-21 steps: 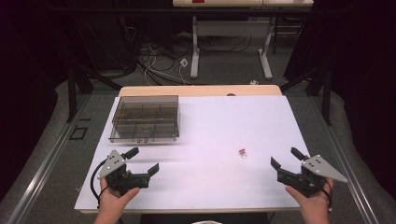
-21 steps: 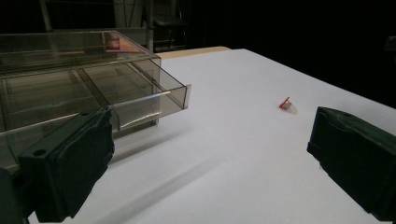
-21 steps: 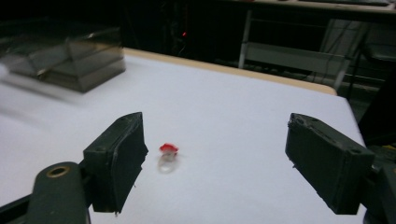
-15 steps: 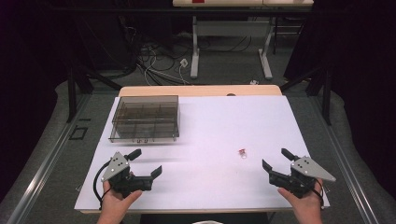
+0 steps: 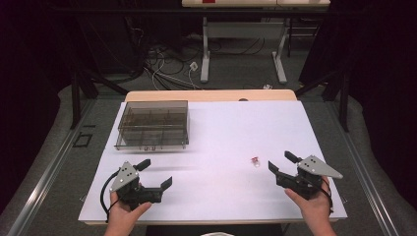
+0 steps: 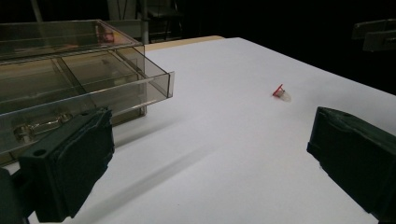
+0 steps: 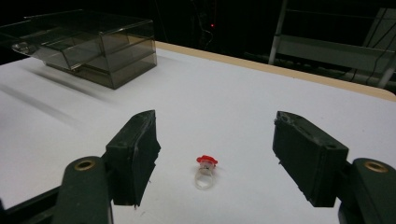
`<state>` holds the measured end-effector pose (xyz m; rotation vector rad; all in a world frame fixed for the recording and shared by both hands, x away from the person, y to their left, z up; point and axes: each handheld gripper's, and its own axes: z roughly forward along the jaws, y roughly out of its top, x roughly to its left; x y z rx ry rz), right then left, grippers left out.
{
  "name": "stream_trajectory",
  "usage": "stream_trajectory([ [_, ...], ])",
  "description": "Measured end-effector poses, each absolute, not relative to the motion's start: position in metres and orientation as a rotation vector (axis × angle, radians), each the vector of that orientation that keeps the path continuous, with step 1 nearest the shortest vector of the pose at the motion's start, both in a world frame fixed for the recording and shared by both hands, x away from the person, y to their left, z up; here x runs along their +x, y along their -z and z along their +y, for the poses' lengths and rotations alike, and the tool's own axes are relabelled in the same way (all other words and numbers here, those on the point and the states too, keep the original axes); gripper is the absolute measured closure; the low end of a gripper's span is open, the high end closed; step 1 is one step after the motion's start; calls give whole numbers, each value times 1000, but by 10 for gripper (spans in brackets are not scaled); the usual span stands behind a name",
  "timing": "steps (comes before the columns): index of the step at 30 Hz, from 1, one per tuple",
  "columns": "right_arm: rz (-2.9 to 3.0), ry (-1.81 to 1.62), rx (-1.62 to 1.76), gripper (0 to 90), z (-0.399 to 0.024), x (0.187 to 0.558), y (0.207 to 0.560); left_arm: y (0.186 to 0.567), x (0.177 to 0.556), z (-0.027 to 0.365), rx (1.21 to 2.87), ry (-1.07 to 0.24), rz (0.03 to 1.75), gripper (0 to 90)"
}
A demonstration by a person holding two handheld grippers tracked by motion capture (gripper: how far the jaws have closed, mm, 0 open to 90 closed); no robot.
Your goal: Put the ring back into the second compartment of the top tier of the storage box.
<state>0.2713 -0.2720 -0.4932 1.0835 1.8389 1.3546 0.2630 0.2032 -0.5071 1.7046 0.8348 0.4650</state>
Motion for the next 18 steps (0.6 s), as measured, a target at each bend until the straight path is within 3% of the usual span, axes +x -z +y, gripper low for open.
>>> stream_trajectory([
  [18, 1877, -1351, 1072, 347, -260, 298, 500, 507, 264, 204, 1697, -455, 852, 7],
])
